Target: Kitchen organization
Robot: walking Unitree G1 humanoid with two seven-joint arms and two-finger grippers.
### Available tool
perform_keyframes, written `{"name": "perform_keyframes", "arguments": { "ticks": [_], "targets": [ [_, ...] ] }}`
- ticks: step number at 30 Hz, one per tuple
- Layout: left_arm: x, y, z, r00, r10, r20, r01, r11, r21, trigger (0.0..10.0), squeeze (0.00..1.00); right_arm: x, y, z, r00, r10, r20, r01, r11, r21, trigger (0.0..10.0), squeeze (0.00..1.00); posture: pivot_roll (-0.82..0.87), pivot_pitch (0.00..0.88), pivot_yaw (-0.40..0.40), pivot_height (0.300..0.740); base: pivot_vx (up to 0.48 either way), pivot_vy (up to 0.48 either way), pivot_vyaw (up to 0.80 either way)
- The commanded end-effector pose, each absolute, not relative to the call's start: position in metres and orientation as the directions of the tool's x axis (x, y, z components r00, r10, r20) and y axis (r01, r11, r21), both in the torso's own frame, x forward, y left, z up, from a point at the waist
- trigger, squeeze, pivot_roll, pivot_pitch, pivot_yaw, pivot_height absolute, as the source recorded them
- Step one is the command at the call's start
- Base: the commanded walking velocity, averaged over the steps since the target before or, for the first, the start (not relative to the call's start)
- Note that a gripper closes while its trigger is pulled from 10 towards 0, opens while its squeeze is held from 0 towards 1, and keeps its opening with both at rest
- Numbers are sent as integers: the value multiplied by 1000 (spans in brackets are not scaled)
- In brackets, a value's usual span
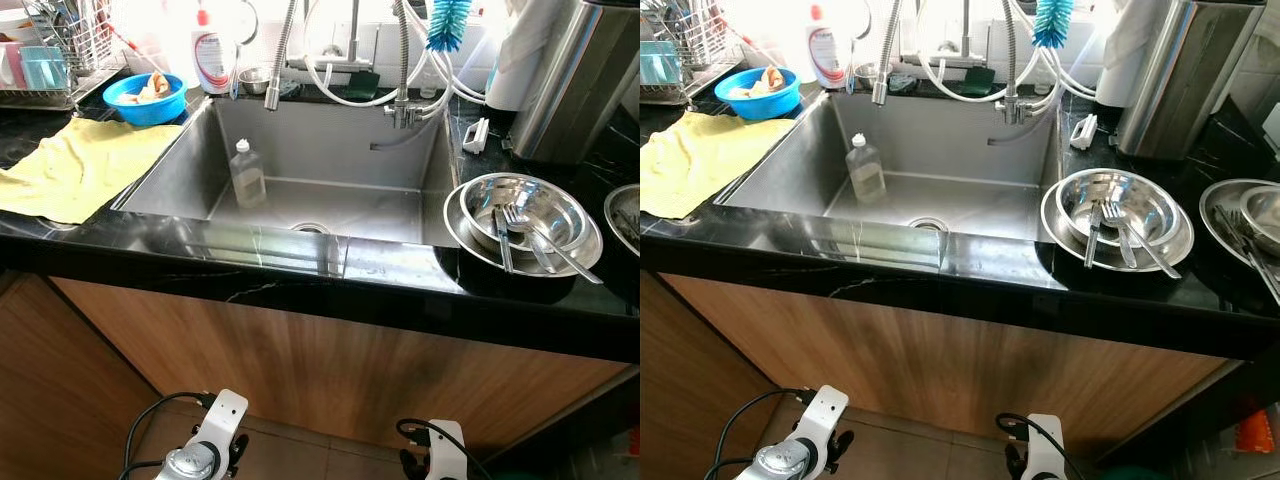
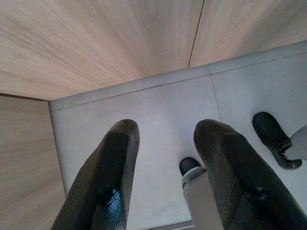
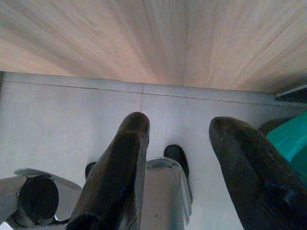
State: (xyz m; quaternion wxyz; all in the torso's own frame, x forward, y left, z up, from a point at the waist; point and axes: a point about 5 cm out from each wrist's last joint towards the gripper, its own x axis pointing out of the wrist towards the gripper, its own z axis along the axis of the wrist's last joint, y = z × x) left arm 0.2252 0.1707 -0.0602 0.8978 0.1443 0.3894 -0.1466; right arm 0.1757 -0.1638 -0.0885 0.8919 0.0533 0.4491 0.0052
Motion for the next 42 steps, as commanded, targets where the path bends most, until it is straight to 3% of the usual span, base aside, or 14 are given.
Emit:
{"name": "perform_keyframes", "arguments": {
  "ticks": [1,15,26,42],
  "targets": [
    [223,173,-61,648,-145,-748,363,922,136,10000,0,175,-162,-89,592,64,-803,31,994,102,10000,0,-61,0,43,705,0,0,-694],
    [224,173,-61,647,-142,-749,362,922,138,10000,0,175,-162,-89,592,64,-803,30,994,102,10000,0,-60,0,43,705,0,217,-693],
    [226,171,-60,653,-150,-743,372,918,141,10000,0,177,-162,-88,595,64,-801,30,994,102,10000,0,-60,0,44,705,0,0,-690],
    [228,171,-59,659,-152,-737,375,916,146,10000,0,179,-161,-87,611,60,-789,43,993,109,10000,0,-58,0,48,705,0,0,0]
  ]
}}
